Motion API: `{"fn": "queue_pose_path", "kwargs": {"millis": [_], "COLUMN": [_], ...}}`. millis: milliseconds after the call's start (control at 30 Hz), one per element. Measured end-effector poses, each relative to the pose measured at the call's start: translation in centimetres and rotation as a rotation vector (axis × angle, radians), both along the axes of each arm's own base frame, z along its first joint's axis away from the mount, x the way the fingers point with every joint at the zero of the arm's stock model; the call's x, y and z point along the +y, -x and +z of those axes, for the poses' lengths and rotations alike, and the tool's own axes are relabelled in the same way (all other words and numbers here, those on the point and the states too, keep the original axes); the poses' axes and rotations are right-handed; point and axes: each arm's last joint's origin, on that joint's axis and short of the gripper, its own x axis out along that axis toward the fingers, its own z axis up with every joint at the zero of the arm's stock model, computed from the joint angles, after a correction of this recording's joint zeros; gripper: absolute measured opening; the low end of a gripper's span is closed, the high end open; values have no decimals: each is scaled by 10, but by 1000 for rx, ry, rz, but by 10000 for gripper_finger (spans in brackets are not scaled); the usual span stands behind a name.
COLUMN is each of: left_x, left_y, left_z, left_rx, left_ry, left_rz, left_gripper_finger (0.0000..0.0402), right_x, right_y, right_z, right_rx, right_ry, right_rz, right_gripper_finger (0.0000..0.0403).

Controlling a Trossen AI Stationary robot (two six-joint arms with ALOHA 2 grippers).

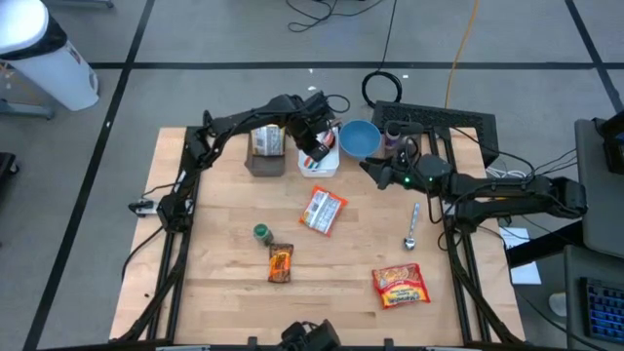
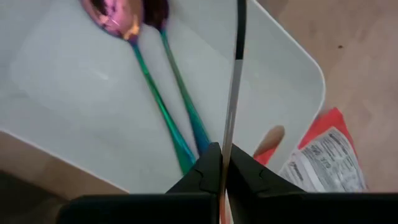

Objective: Pick & Place Food Item
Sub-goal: Put the orange spoon into the white bin

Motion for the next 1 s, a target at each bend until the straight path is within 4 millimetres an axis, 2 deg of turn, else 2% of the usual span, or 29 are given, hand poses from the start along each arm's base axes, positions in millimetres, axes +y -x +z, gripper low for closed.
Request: {"fn": "queue_pose_path", "kwargs": {"millis": [267,600,1000], "left_x": [7,16,33], "left_y": [5,5,17], "left_z": [0,-31,-35], "left_rx": [18,82,73], "left_ry": [-15,84,130], "left_rz": [39,55,93], "left_gripper_finger": [9,9,7], "right_x": [3,3,2], "right_y": [-1,-1,0], "right_z": [0,0,-3], "right_rx": [4,1,30], "right_ry": [3,-6,-11], "right_rz": [-22,-23,-47], "right_gripper_finger": [253,253,253]}}
